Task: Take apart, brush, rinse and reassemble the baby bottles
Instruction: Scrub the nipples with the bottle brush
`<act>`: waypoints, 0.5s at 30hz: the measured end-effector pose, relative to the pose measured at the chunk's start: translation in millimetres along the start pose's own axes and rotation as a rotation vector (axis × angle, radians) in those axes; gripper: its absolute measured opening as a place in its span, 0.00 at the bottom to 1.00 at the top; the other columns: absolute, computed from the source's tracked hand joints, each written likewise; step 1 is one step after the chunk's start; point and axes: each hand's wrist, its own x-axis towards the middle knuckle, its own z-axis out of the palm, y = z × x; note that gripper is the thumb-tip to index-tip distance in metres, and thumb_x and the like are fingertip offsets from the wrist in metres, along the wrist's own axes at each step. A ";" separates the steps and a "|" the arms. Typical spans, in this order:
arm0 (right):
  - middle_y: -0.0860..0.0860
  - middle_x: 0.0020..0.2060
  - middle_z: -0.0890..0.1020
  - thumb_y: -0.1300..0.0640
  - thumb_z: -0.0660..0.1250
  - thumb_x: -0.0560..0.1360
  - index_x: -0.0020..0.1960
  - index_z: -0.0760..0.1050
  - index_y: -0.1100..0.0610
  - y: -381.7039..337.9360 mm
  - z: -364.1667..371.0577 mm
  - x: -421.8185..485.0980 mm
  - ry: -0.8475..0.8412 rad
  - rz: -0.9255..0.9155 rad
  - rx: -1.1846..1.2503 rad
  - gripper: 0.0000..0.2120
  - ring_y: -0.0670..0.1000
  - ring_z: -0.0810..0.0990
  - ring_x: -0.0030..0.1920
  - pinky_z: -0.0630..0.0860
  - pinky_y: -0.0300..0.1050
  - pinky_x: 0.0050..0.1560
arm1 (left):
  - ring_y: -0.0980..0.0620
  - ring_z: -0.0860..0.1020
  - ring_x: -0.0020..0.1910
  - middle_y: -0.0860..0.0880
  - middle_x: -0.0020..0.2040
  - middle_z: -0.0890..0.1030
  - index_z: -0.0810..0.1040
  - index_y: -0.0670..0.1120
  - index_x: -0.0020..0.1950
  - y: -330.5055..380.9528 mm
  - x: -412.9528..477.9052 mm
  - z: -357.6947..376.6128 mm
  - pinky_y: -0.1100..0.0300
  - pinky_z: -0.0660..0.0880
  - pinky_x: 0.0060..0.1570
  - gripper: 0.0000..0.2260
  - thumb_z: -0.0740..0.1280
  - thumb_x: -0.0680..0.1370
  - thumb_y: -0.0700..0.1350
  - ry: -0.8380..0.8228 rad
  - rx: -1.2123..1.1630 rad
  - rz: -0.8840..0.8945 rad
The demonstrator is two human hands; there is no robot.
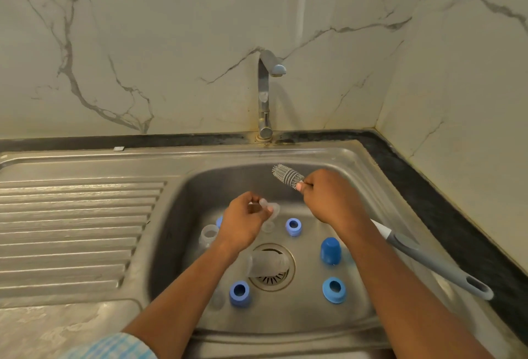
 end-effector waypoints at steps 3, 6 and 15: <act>0.48 0.34 0.75 0.49 0.62 0.81 0.49 0.79 0.54 10.3 -2.5 1.6 0.065 0.037 -0.014 0.11 0.48 0.73 0.33 0.63 0.42 0.30 | 0.54 0.79 0.42 0.52 0.42 0.81 0.81 0.45 0.47 -10.2 6.9 18.0 0.71 0.70 0.37 0.06 0.74 0.76 0.45 -0.131 0.299 0.108; 0.49 0.36 0.77 0.48 0.62 0.80 0.50 0.79 0.55 14.8 -2.6 3.8 0.088 0.048 -0.007 0.11 0.49 0.75 0.34 0.64 0.42 0.31 | 0.54 0.78 0.42 0.53 0.41 0.80 0.79 0.48 0.46 -14.3 19.6 33.9 0.67 0.69 0.40 0.05 0.75 0.75 0.44 -0.226 0.431 0.100; 0.54 0.45 0.83 0.48 0.63 0.80 0.55 0.80 0.56 21.3 2.8 7.8 0.079 0.074 0.052 0.13 0.56 0.82 0.45 0.72 0.46 0.40 | 0.48 0.80 0.50 0.49 0.52 0.82 0.80 0.50 0.51 -27.4 42.6 102.4 0.56 0.78 0.45 0.07 0.72 0.74 0.45 -0.399 0.709 0.052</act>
